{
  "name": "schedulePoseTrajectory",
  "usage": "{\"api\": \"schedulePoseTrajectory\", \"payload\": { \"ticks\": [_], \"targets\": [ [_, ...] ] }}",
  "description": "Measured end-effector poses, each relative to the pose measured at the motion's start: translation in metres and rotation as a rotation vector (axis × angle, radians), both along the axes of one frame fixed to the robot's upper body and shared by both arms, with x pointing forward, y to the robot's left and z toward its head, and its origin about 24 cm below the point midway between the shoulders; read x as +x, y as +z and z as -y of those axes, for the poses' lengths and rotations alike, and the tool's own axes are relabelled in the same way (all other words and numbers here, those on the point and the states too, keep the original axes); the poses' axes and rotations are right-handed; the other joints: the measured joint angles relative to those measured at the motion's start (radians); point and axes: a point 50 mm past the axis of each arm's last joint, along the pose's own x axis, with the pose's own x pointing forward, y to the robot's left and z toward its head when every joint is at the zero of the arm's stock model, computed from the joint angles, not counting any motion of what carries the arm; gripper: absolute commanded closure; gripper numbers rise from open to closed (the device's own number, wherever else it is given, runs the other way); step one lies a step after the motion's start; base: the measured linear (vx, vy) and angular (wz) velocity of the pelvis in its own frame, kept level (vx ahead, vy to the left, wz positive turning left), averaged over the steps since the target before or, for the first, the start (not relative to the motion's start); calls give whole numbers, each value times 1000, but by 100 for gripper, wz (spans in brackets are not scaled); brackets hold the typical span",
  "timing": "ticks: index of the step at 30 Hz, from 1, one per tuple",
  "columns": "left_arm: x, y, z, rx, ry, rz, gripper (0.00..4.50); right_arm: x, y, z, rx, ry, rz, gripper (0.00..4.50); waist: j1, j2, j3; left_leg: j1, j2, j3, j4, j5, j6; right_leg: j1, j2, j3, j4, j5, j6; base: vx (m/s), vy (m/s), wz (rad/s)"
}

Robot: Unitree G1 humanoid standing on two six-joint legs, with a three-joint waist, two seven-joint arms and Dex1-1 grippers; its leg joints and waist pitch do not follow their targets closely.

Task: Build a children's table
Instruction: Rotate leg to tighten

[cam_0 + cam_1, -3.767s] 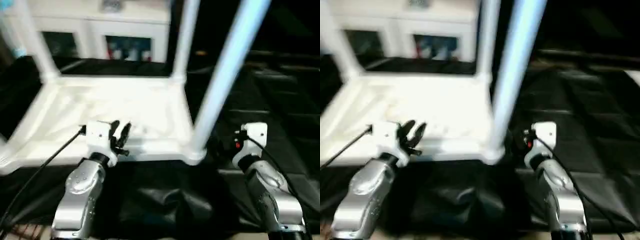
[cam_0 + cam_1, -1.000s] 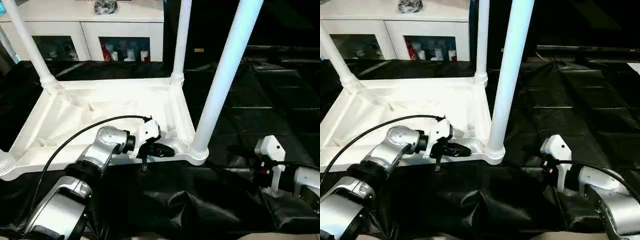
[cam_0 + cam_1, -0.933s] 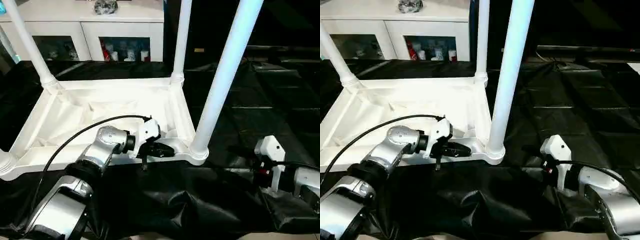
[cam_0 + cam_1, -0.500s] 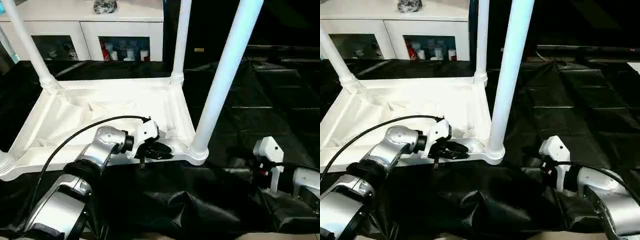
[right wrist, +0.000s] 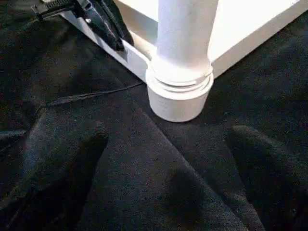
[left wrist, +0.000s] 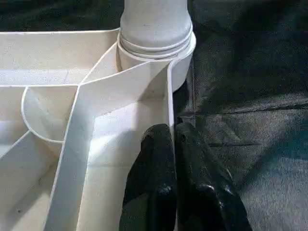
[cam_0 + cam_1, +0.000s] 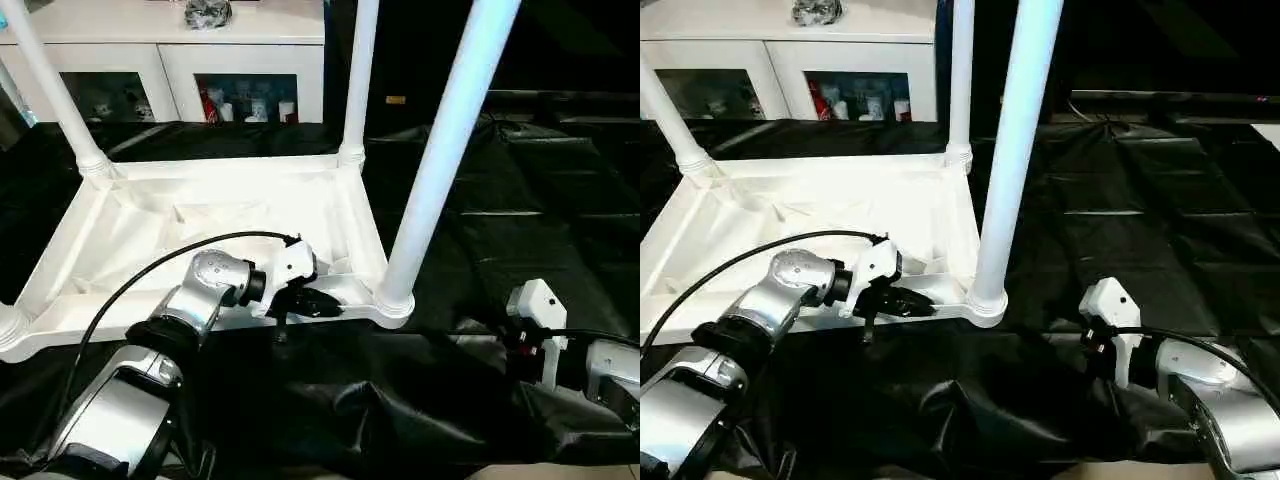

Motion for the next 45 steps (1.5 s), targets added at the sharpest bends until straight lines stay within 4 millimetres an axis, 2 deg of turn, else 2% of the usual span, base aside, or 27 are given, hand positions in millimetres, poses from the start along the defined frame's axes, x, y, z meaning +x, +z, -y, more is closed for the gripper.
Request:
{"api": "schedulePoseTrajectory", "payload": {
  "ticks": [13, 19, 21, 27, 31, 33, 37, 42, 45],
  "targets": [
    [2, 3, -5, 8, 23, -38, 443, 6, 2, -4, -1, 38, 13, 0, 0, 1, 1, -1, 0, 1, -2, 0, 0, 0, 0, 0, -3, 0, 0, 0, 0, 0],
    [-5, 1, -13, -24, 92, -41, 443, 23, 1, -26, 28, 46, 88, 0, -16, 1, 1, -4, 1, 2, -3, 0, 0, -4, 0, 0, -3, 0, 0, 0, 0, 0],
    [-9, 0, -19, -21, 126, -22, 443, 30, 4, -37, 67, 45, 113, 0, -27, 1, 1, -7, 1, 2, -5, 0, 0, -5, 0, 0, -3, 0, 0, 0, 0, 0],
    [-18, 4, -33, -8, 246, 32, 443, 41, 8, -63, 119, 109, 138, 0, -40, -14, 6, -8, 4, 3, -7, 0, 0, -8, 1, -1, -3, -1, -2, 0, 0, 0],
    [-25, 7, -45, -1, 341, 40, 443, 48, 5, -73, 115, 131, 145, 0, -50, -17, 5, -10, 4, 4, -7, 0, 0, -13, 1, 0, -3, -1, -2, 0, 0, 0],
    [-32, 9, -54, 15, 379, 50, 443, 50, 3, -79, 122, 141, 141, 0, -53, -28, 6, -10, 4, 5, -10, 0, 0, -14, 2, 0, -2, -2, -4, 0, 0, 0],
    [-44, 12, -65, 37, 415, 69, 443, 62, 5, -90, 117, 137, 178, 0, -50, -38, 6, -9, 5, 5, -10, 0, 0, -14, 2, 0, -1, -2, -5, 0, 0, 0],
    [-51, 15, -61, 23, 394, 108, 443, 74, 2, -100, 129, 95, 193, 0, -19, -61, 6, -8, 5, 6, -10, 2, -3, -18, 2, 0, 1, -3, -5, 0, 0, 0],
    [-50, 15, -53, 4, 375, 114, 443, 79, 2, -105, 154, 101, 170, 0, -8, -67, 8, -9, 4, 7, -10, 2, -3, -19, 1, 0, 2, -3, -5, 0, 0, 0]
  ]
}}
